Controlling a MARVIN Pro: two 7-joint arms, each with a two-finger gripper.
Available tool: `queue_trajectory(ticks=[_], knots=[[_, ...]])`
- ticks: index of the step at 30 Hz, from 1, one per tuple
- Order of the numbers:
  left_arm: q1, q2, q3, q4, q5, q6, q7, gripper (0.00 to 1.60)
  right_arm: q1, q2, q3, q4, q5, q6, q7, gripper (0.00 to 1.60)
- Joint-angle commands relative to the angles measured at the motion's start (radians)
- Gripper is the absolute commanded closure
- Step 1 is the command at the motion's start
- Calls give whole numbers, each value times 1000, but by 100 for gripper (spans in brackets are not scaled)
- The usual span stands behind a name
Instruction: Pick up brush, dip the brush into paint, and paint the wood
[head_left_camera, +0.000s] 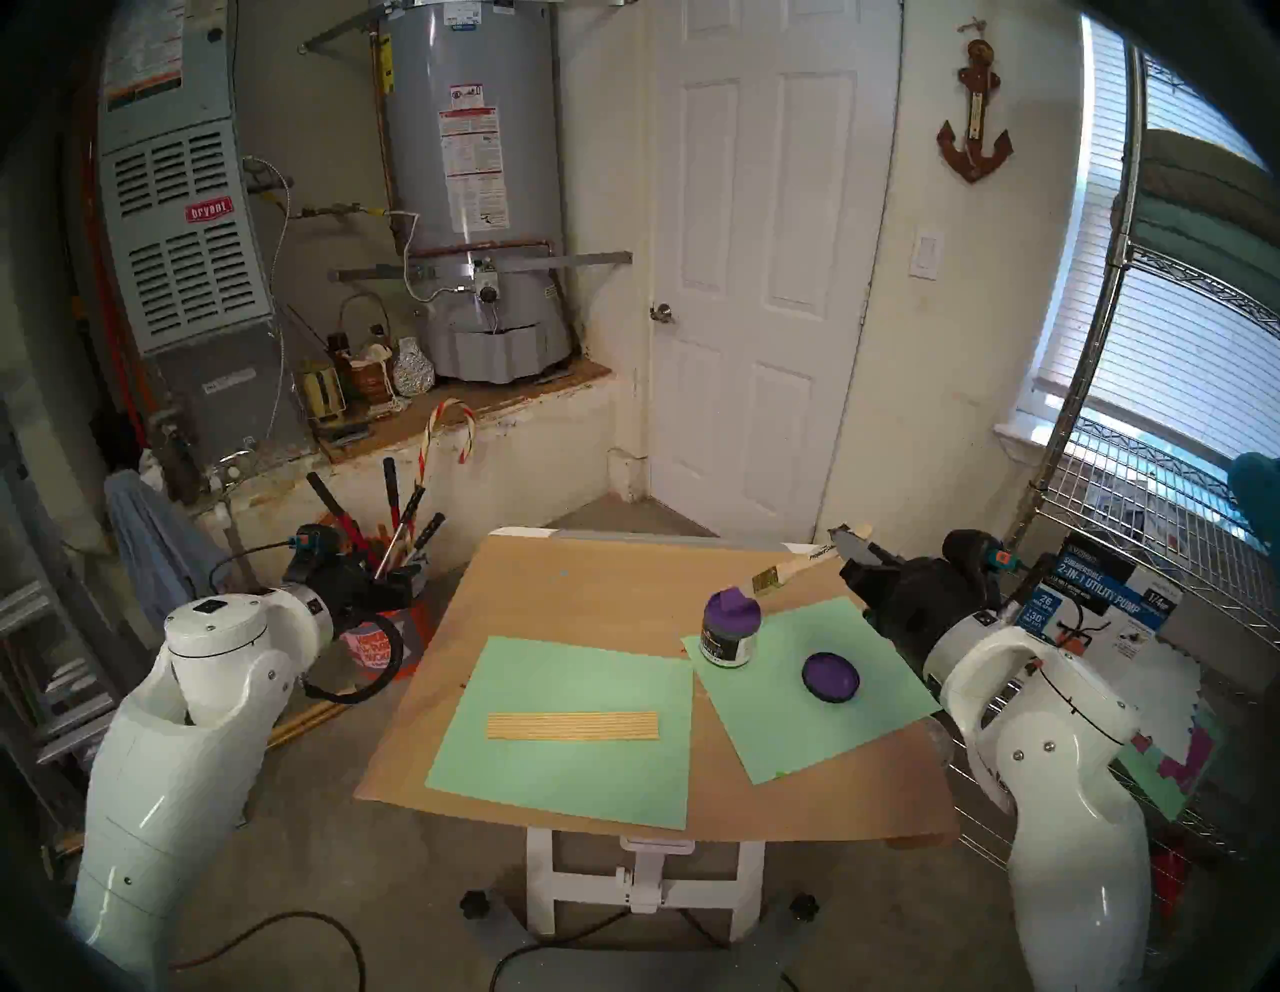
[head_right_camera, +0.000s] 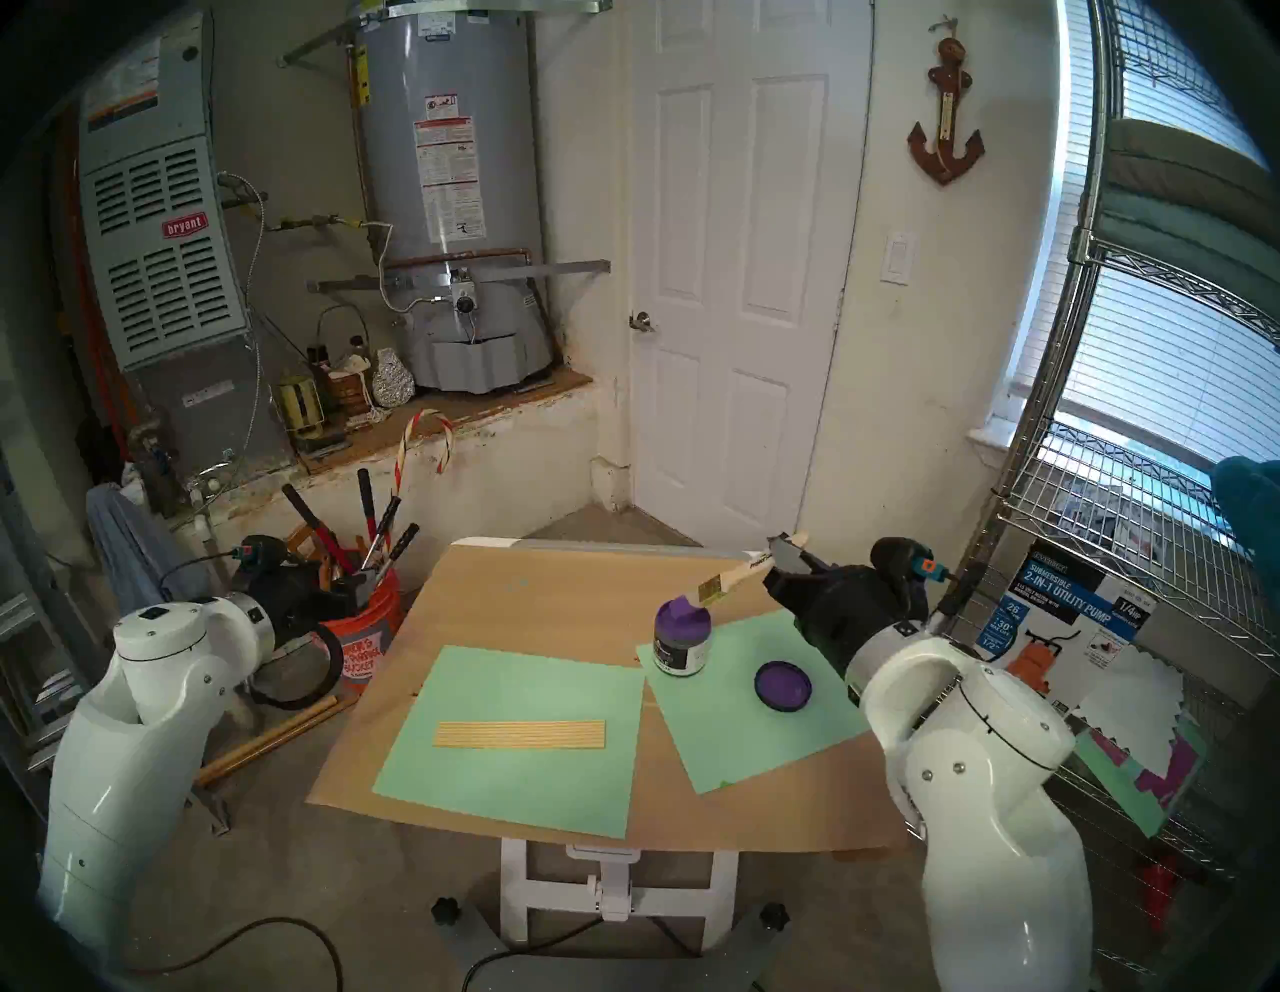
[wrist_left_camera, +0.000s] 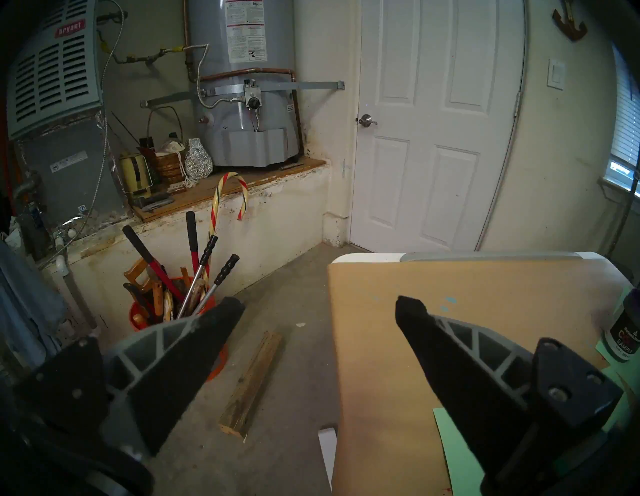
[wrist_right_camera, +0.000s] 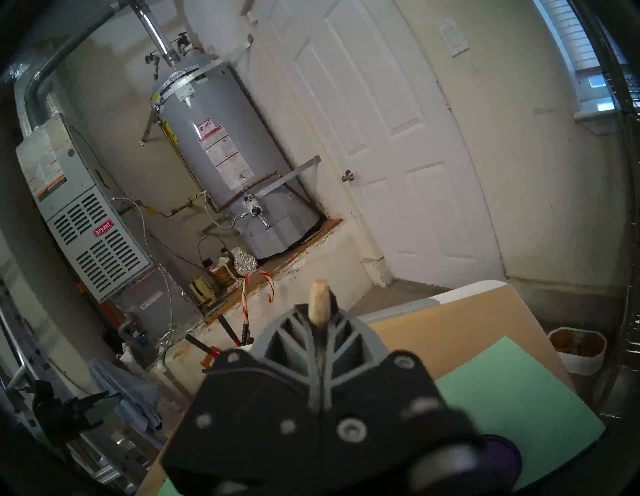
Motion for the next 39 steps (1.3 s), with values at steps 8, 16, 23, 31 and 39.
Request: queue_trajectory(ticks=[8, 16, 23, 31, 39], knots=[[-5, 1, -11, -17, -2, -3, 2, 0, 15, -18, 2, -13, 22, -10, -3, 160], [-5, 1, -11, -17, -2, -3, 2, 0, 3, -52, 32, -39, 91, 11, -9, 160], [-5, 1, -11, -16, -2, -3, 1, 0, -73, -88, 69, -116, 191, 29, 13, 160], [-5, 1, -11, -16, -2, -3, 1, 0, -143, -122, 15, -116, 217, 31, 18, 160], [-6, 1, -10, -16, -2, -3, 1, 0, -212, -151, -101, -116, 182, -24, 48, 160]])
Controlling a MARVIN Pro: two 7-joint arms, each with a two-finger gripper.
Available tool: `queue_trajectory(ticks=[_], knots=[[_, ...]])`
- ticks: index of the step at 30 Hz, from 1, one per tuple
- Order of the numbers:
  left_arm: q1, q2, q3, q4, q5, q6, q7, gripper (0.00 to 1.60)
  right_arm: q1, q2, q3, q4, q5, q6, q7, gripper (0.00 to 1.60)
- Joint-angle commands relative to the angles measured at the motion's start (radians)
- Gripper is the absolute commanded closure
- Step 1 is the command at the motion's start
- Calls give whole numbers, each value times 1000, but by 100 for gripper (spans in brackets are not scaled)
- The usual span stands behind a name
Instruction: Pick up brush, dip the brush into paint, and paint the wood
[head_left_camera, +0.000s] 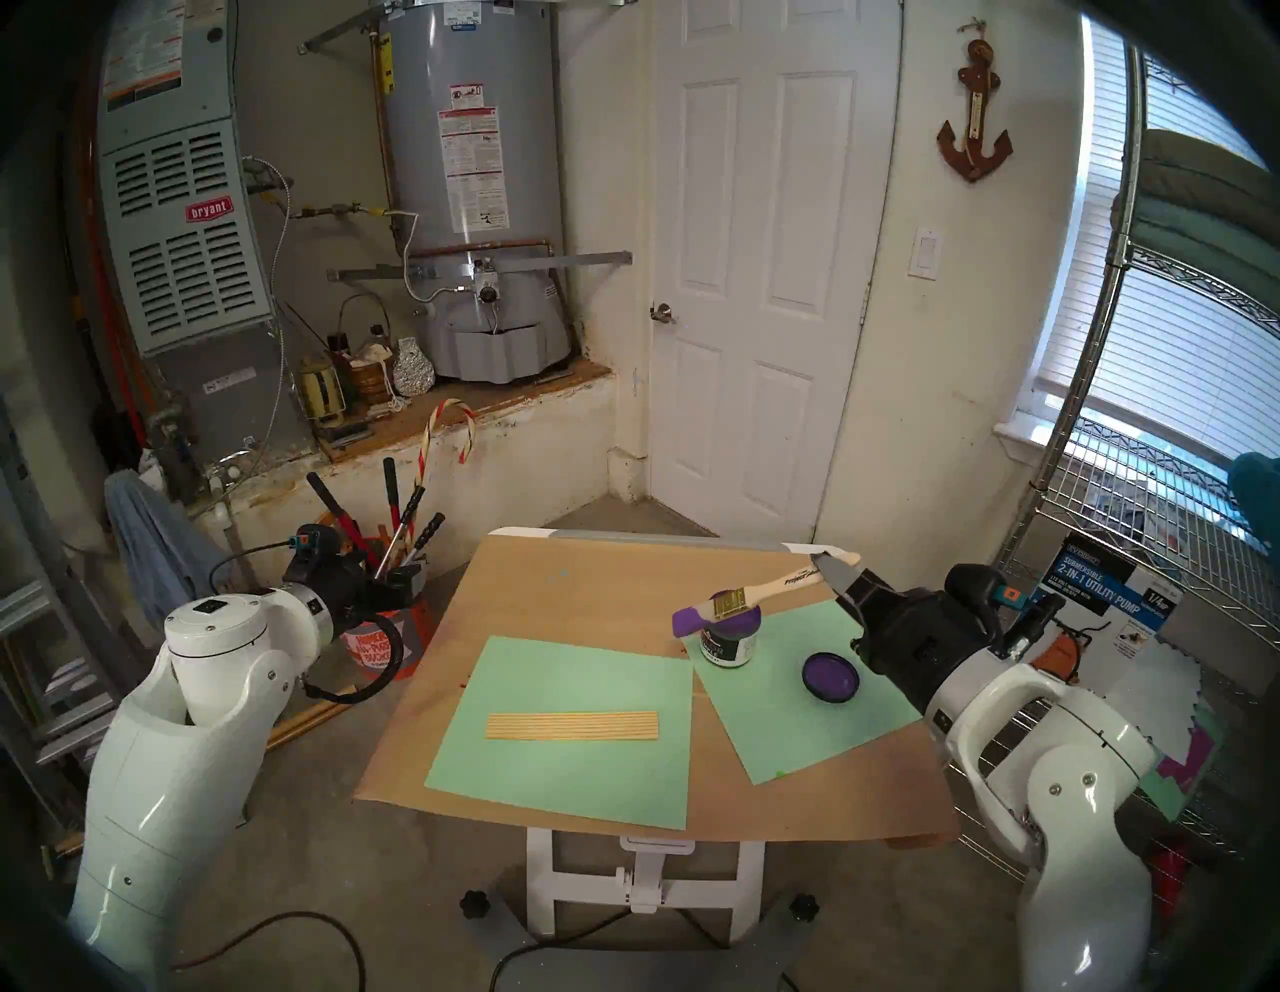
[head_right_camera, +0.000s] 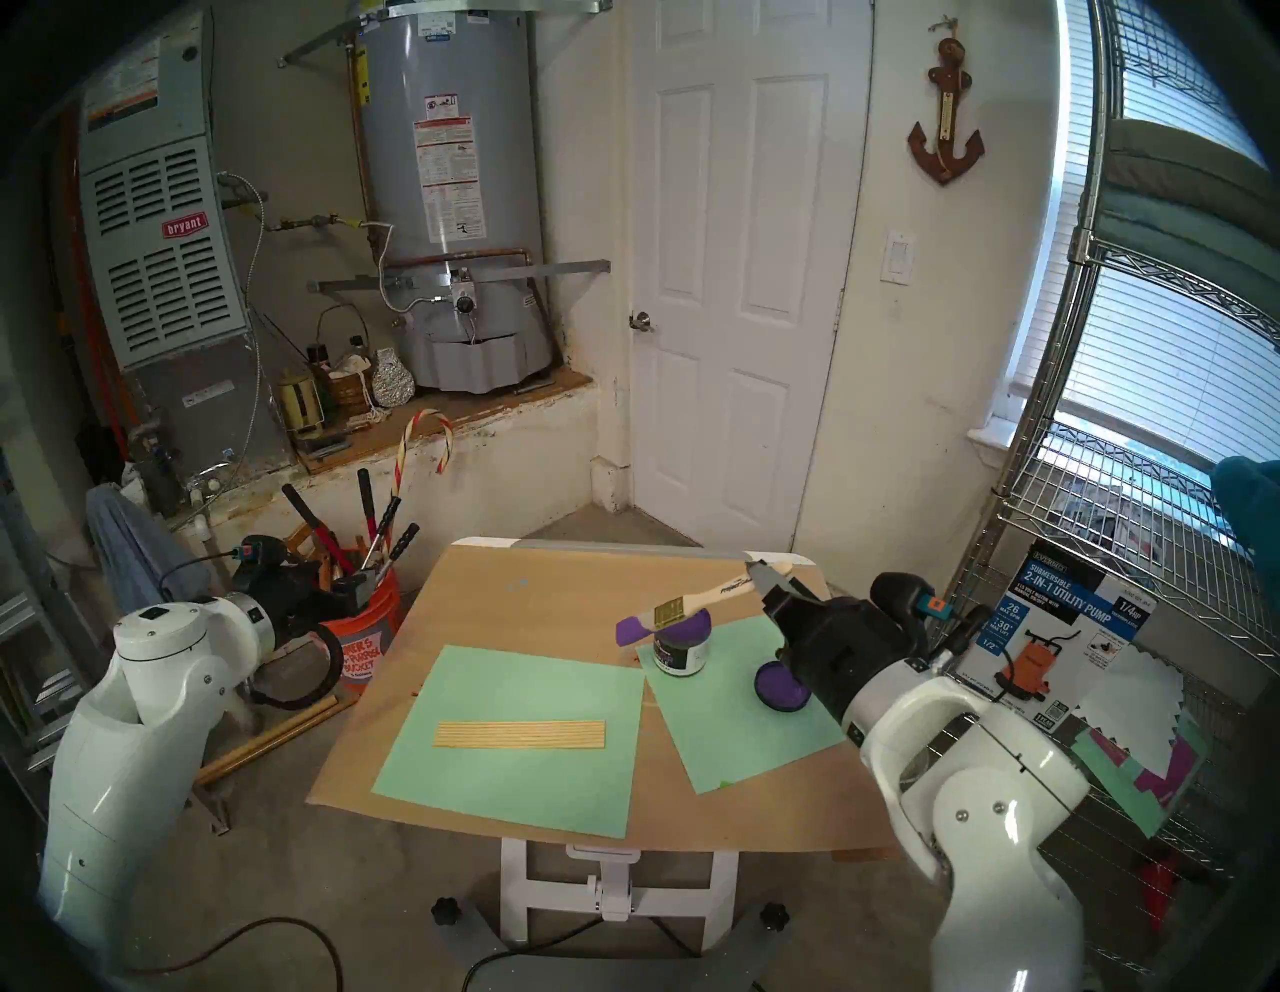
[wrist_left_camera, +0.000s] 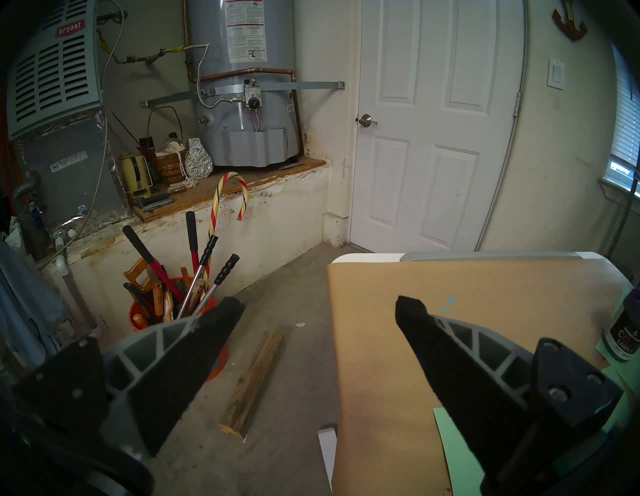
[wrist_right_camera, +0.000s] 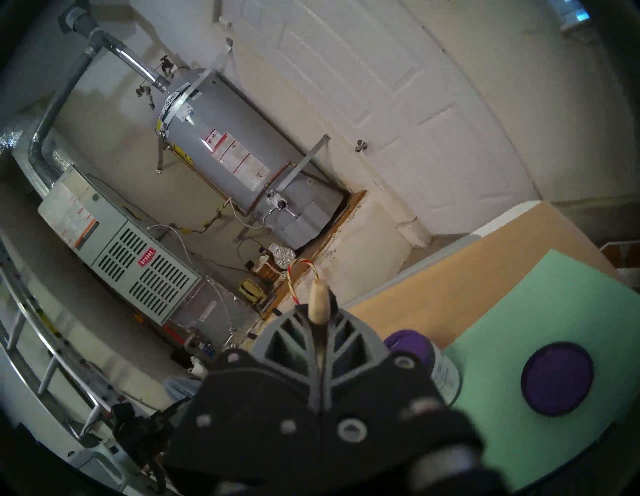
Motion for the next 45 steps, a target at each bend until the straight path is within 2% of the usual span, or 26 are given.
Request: queue_trajectory(ticks=[1, 11, 20, 27, 45], knots=[[-6, 1, -10, -16, -2, -3, 1, 0, -64, -44, -99, -31, -24, -53, 21, 160], [-5, 1, -11, -17, -2, -3, 2, 0, -88, -59, -251, -13, -85, -111, -13, 160], [-5, 1, -11, -17, -2, -3, 2, 0, -49, 15, -363, 40, -84, -188, -62, 160], [-5, 1, -11, -17, -2, -3, 2, 0, 1, 73, -439, 90, -65, -276, -92, 160], [-5, 1, -11, -17, -2, -3, 2, 0, 134, 158, -586, 165, 14, -409, -169, 160]])
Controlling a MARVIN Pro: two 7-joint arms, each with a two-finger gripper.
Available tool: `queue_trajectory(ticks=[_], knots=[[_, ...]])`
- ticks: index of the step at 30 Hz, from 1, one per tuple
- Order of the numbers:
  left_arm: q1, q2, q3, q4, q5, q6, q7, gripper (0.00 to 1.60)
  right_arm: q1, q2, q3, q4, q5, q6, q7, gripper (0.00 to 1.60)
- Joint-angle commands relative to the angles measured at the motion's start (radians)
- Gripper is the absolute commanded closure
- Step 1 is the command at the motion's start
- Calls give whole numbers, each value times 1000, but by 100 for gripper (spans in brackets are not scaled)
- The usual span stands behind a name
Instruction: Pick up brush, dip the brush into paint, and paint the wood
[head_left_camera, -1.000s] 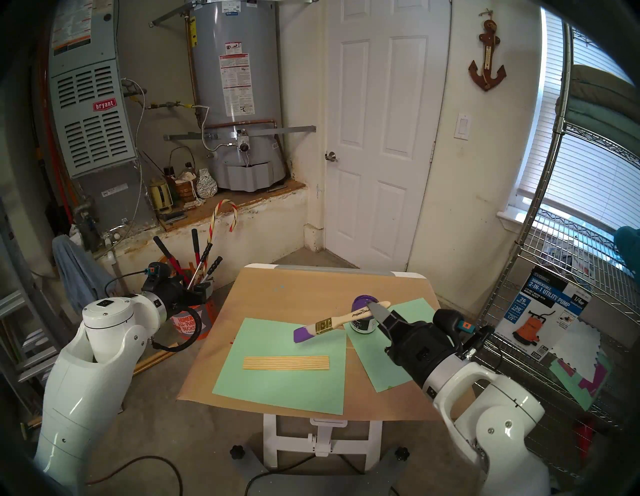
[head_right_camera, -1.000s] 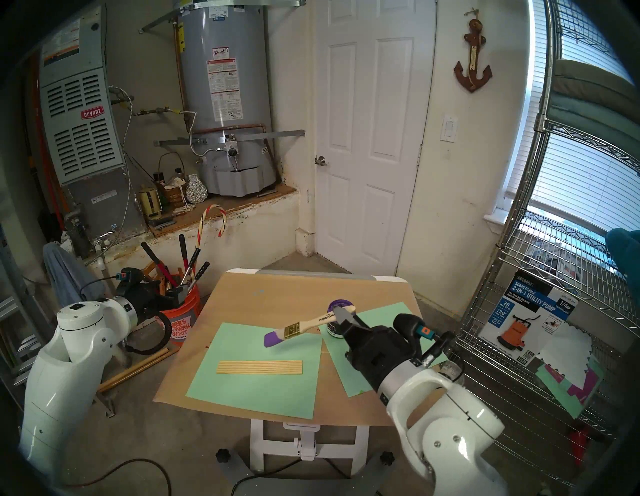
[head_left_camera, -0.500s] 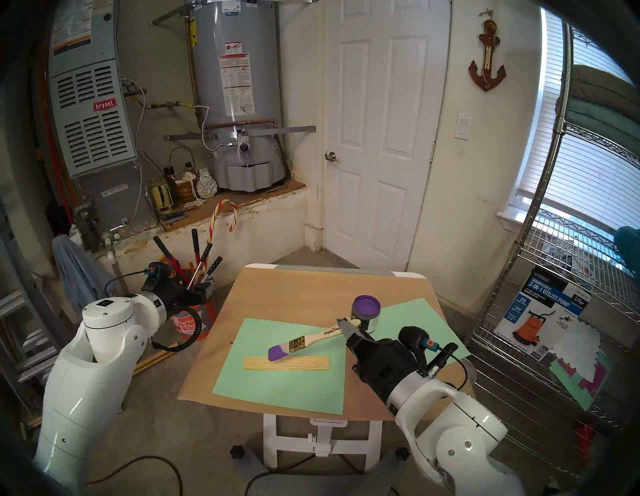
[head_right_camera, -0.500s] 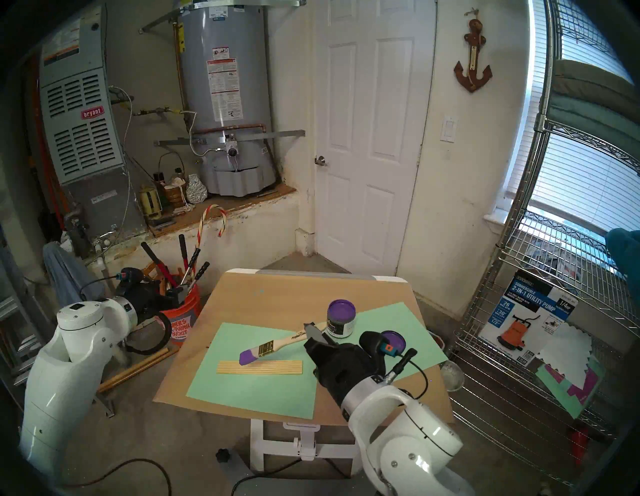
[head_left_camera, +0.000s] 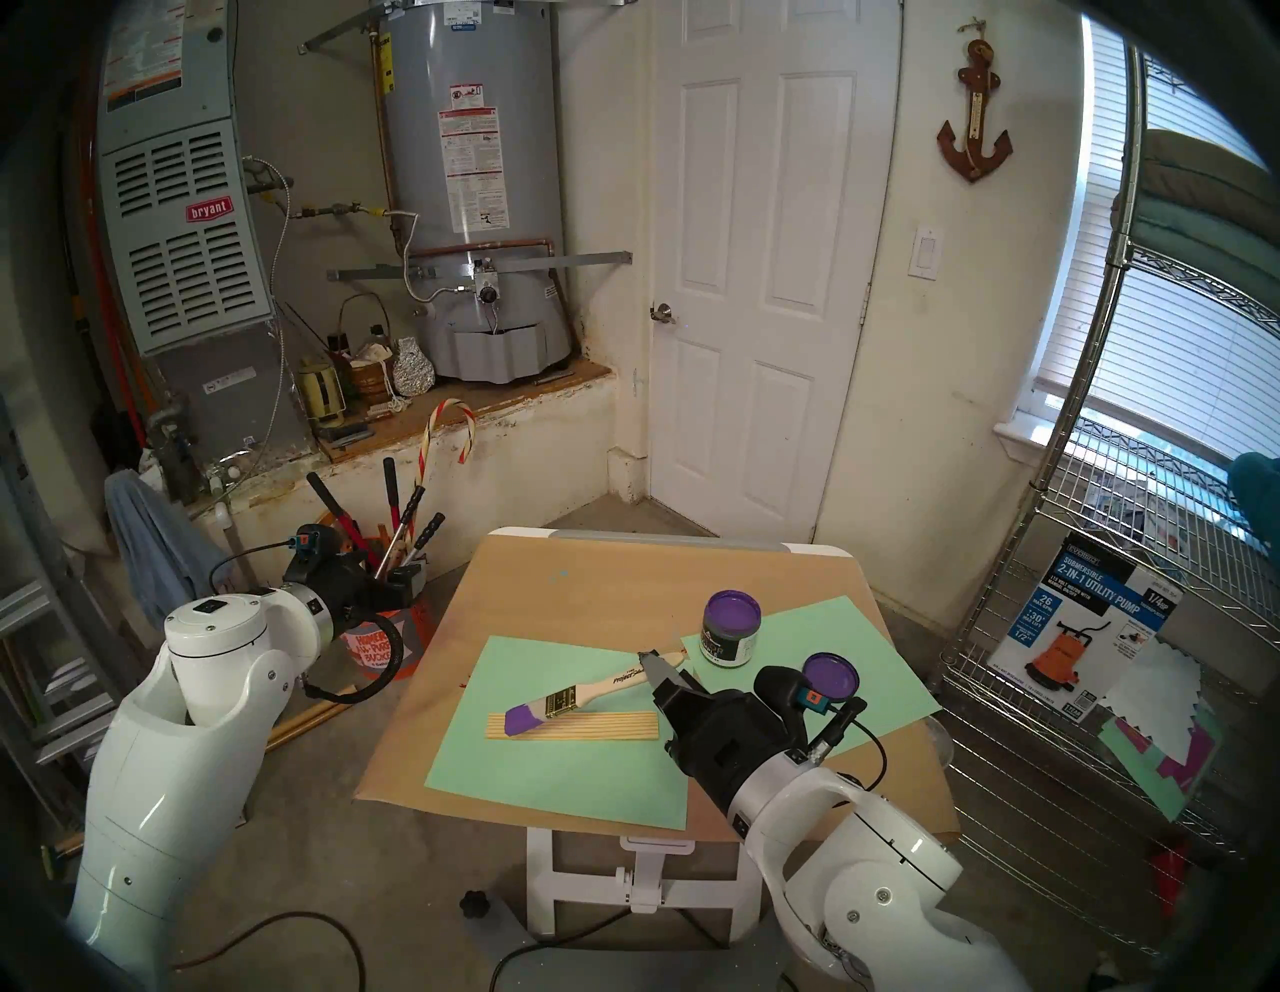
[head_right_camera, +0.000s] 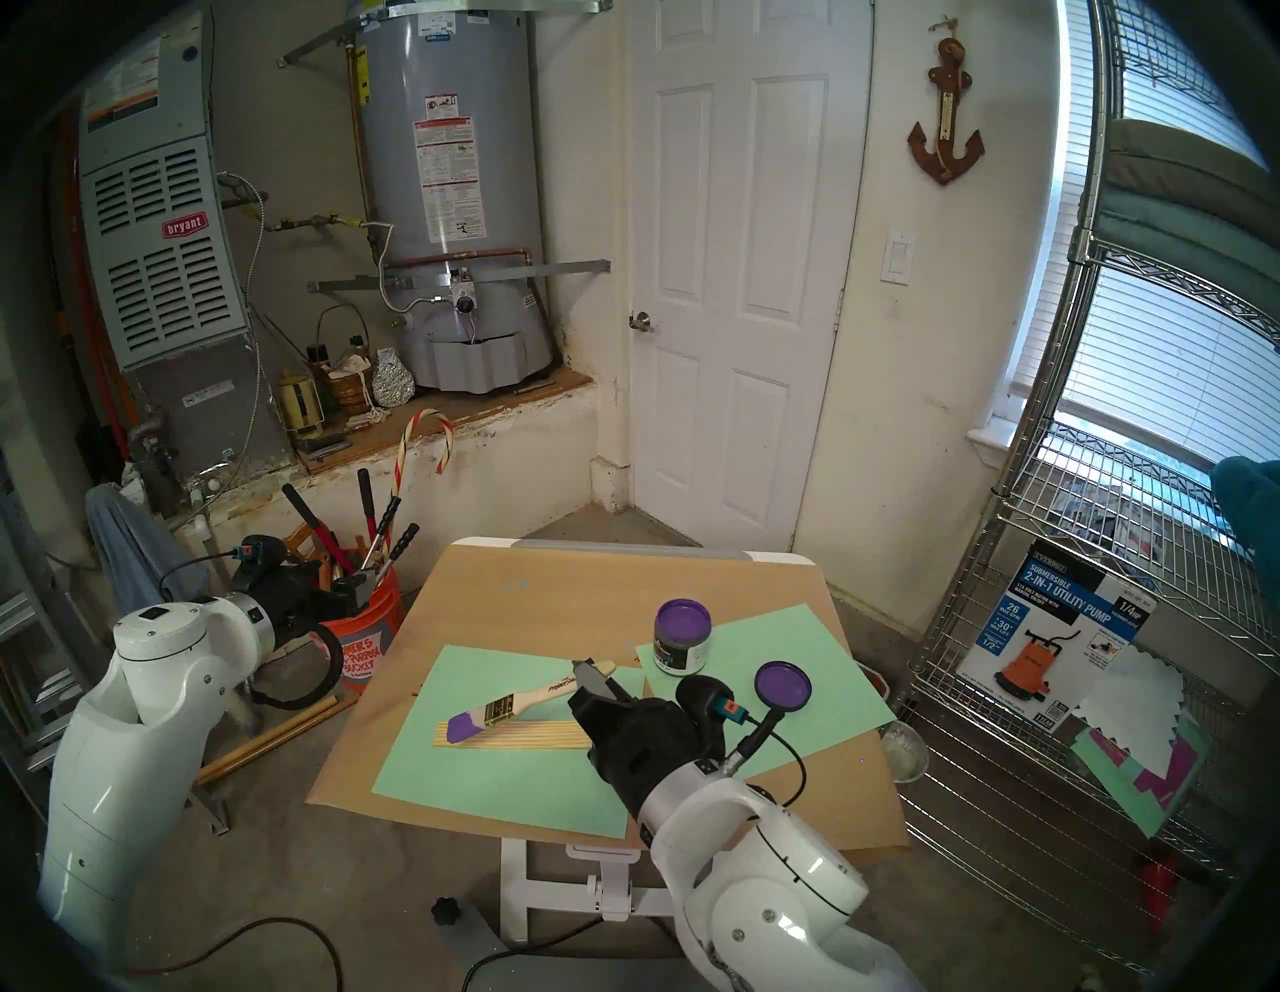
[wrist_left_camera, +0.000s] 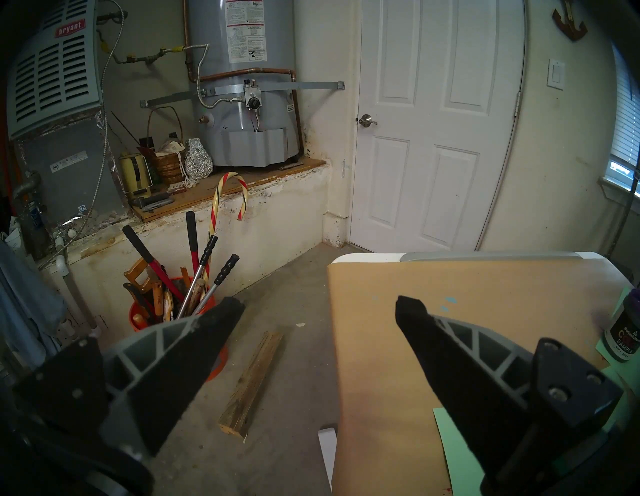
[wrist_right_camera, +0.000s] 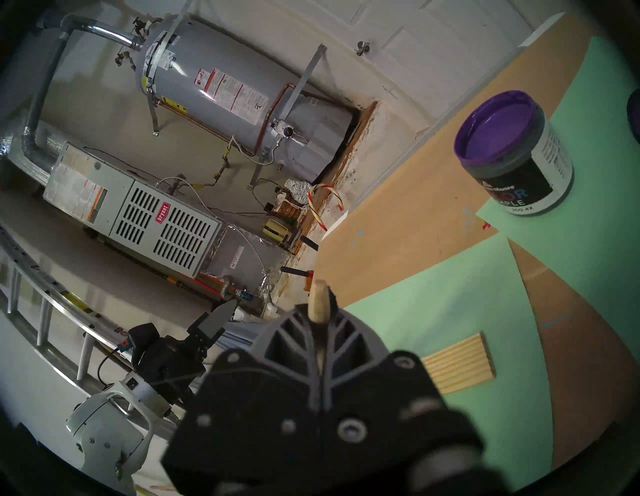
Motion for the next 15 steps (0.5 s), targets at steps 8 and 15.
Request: queue_trajectory(ticks=[8, 15], knots=[[-5, 1, -11, -17, -2, -3, 2, 0, 110, 73, -106, 5, 41, -110, -54, 160], [-5, 1, -11, -17, -2, -3, 2, 0, 128, 107, -139, 8, 50, -157, -79, 160]])
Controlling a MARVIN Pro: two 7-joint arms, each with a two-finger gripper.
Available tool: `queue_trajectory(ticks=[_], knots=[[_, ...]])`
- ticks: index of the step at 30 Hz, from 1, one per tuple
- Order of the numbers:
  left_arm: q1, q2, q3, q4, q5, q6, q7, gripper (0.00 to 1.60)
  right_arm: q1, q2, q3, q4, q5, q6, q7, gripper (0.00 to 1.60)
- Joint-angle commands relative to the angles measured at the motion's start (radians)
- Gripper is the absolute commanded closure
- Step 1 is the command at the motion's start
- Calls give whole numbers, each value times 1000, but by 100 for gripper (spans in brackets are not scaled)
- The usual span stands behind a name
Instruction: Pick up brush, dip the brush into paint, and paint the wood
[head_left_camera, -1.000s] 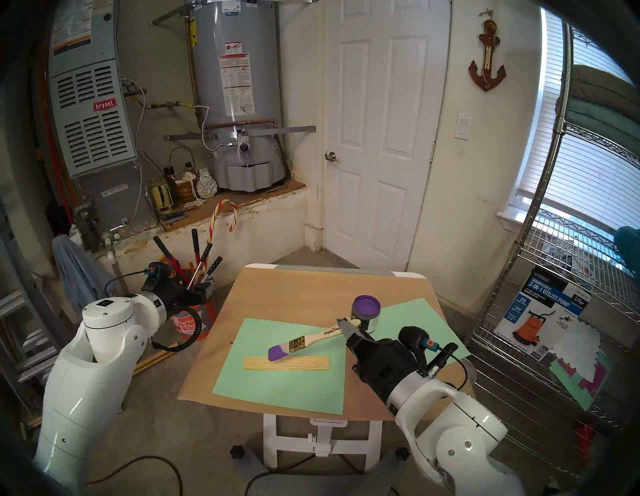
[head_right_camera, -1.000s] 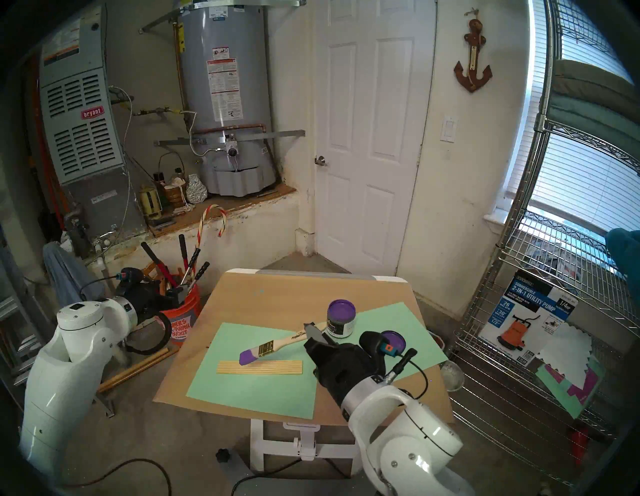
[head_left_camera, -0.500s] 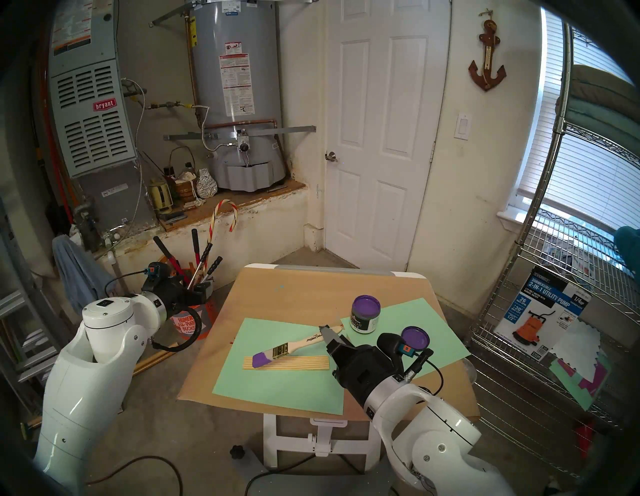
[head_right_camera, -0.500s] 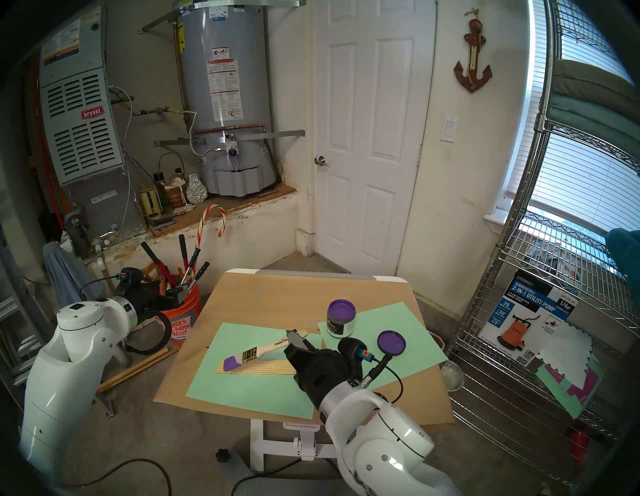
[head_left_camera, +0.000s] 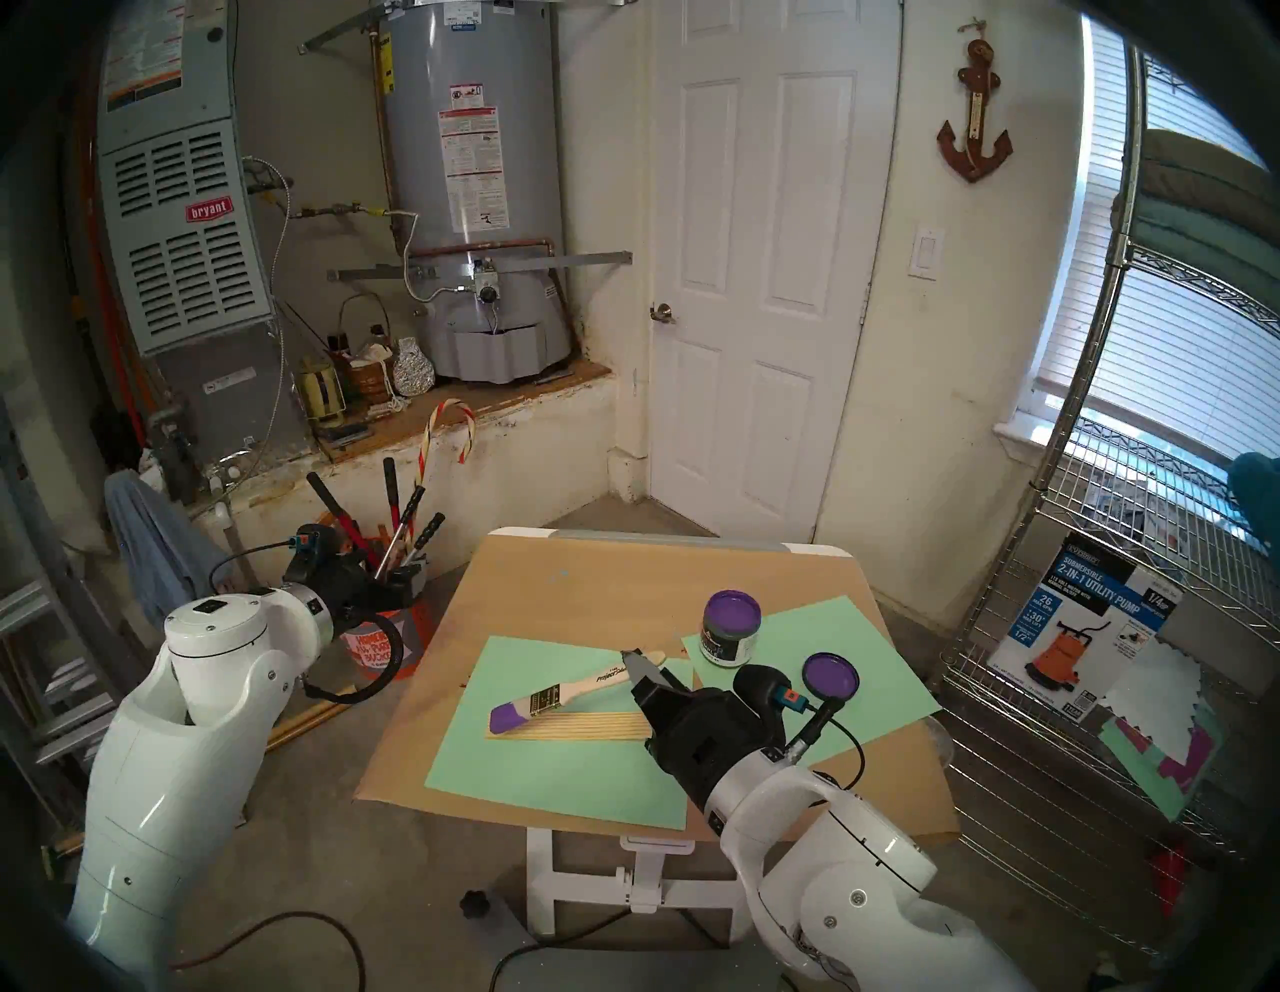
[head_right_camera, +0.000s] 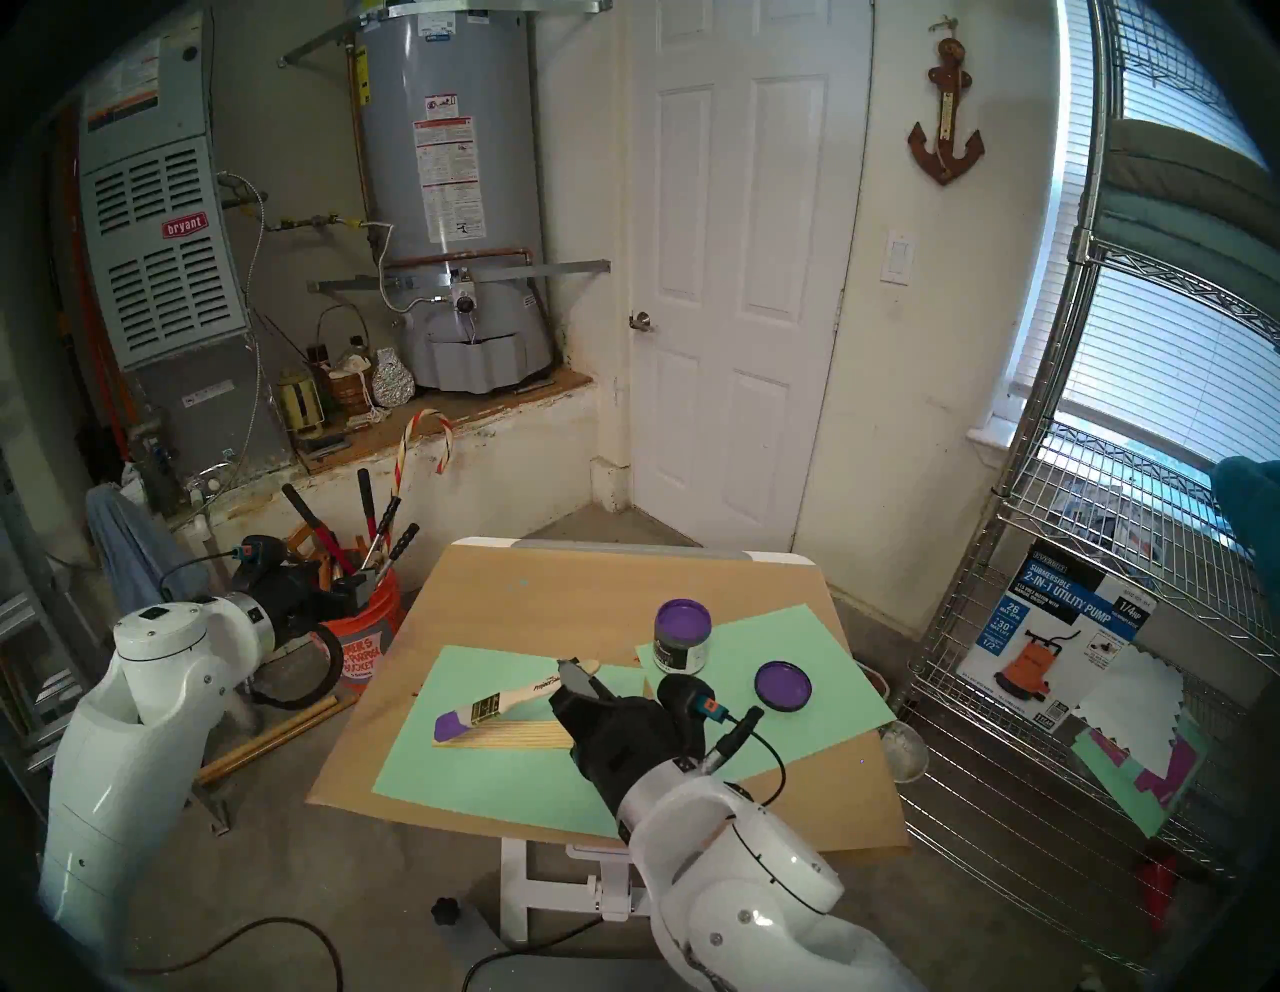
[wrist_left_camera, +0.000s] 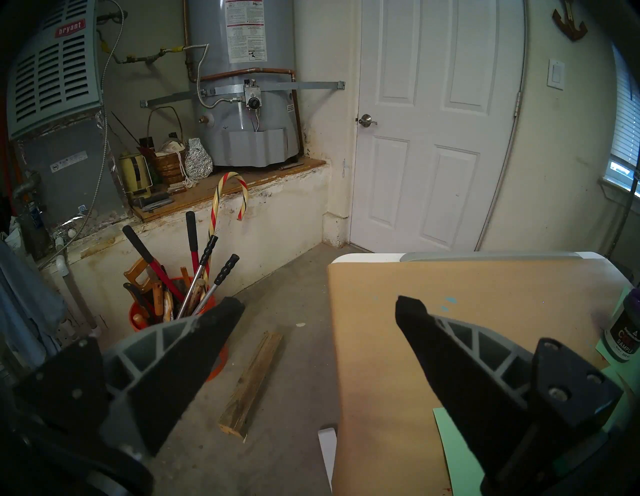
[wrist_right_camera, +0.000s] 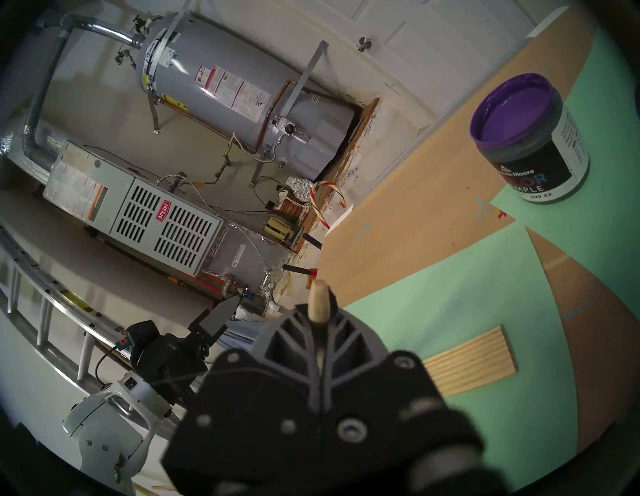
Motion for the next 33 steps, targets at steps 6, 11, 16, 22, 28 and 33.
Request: queue_trajectory(ticks=[6, 11, 16, 22, 28, 33], knots=[[-5, 1, -11, -17, -2, -3, 2, 0, 59, 42, -52, -13, 13, -67, -17, 160], [-5, 1, -11, -17, -2, -3, 2, 0, 92, 56, -85, 5, 30, -86, -29, 160], [-5, 1, -11, -17, -2, -3, 2, 0, 115, 63, -109, 17, 40, -104, -37, 160], [-5, 1, -11, -17, -2, -3, 2, 0, 138, 73, -132, 23, 54, -127, -49, 160], [-5, 1, -11, -17, -2, -3, 2, 0, 172, 75, -160, 35, 68, -146, -65, 160], [-5, 1, -11, -17, -2, -3, 2, 0, 199, 76, -186, 51, 79, -167, -89, 160]])
